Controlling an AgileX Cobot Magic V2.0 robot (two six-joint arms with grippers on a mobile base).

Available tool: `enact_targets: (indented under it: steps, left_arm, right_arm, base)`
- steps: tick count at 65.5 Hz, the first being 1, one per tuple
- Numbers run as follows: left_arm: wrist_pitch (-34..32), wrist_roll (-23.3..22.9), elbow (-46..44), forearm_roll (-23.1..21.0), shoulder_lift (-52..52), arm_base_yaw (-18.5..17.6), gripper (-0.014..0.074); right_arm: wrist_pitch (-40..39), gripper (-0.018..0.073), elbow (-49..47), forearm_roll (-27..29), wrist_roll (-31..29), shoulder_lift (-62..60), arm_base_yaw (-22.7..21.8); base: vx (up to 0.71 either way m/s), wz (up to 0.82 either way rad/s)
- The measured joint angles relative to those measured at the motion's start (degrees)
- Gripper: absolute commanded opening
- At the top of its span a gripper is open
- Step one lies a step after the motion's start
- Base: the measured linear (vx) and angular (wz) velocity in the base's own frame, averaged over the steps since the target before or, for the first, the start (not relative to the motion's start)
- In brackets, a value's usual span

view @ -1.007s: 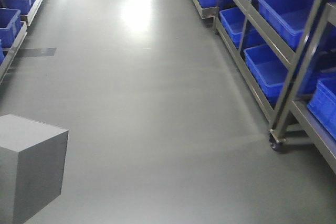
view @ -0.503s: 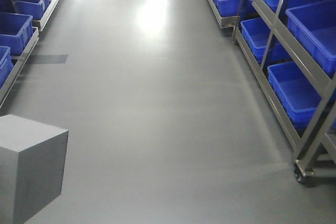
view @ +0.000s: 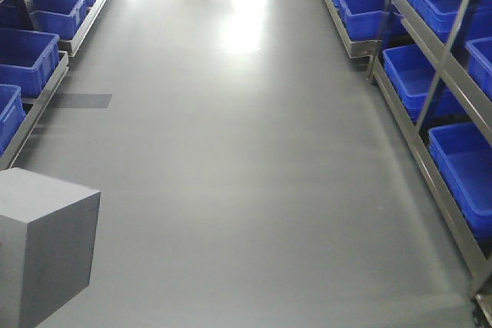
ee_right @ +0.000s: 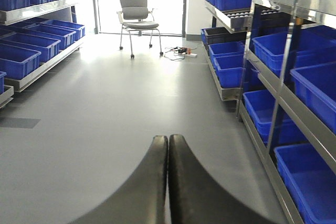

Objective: Sort gray base to blue bin
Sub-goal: 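Drive down the aisle between blue bin shelves carrying the block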

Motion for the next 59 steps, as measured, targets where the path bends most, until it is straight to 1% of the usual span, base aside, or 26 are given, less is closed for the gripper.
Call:
enact_targets:
  steps: [59]
  left_arm:
    - [0.0, 0.0, 0.0, 0.0, 0.0, 0.0, -0.0006]
  right_arm:
    - [0.0, -0.0009, 0.0, 0.0, 0.0, 0.0, 0.0]
  base:
    - [0.46, 0.02]
